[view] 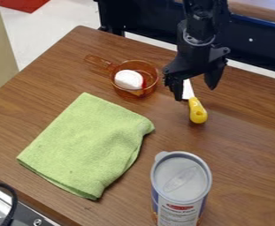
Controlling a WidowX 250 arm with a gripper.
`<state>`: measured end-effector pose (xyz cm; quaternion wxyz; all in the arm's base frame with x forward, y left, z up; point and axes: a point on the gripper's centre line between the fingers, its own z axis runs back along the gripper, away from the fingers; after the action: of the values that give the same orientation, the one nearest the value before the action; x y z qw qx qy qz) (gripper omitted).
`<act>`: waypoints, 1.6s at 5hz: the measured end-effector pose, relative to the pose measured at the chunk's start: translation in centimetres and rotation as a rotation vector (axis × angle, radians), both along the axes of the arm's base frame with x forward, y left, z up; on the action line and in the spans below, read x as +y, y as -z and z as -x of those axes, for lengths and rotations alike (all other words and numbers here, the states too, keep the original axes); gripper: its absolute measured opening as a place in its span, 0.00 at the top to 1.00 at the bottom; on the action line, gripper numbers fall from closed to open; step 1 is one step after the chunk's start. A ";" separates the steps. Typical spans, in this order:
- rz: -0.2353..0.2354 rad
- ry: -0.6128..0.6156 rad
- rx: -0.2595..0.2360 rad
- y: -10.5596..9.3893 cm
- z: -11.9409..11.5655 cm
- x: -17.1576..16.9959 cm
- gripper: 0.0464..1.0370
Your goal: Put the white yellow knife to the right side of the table
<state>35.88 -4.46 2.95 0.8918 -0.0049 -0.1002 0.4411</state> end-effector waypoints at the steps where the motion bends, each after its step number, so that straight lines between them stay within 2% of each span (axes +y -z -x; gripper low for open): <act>1: 0.001 -0.004 0.023 1.0 0.0 -0.1 0.04; 2: 0.061 0.007 -0.005 1.2 -0.5 -0.2 0.04; 3: 0.085 0.024 -0.037 2.0 -0.3 -0.5 0.04; 4: 0.077 0.021 0.011 2.6 -0.2 -0.5 0.04; 5: 0.046 0.014 0.047 3.5 -0.1 -0.8 0.04; 6: 0.021 0.006 0.067 3.8 -0.2 -1.2 0.08; 8: 0.003 0.053 0.056 4.0 -0.2 -1.3 0.63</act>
<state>36.07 -5.79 -1.09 0.9057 0.0033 -0.0744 0.4173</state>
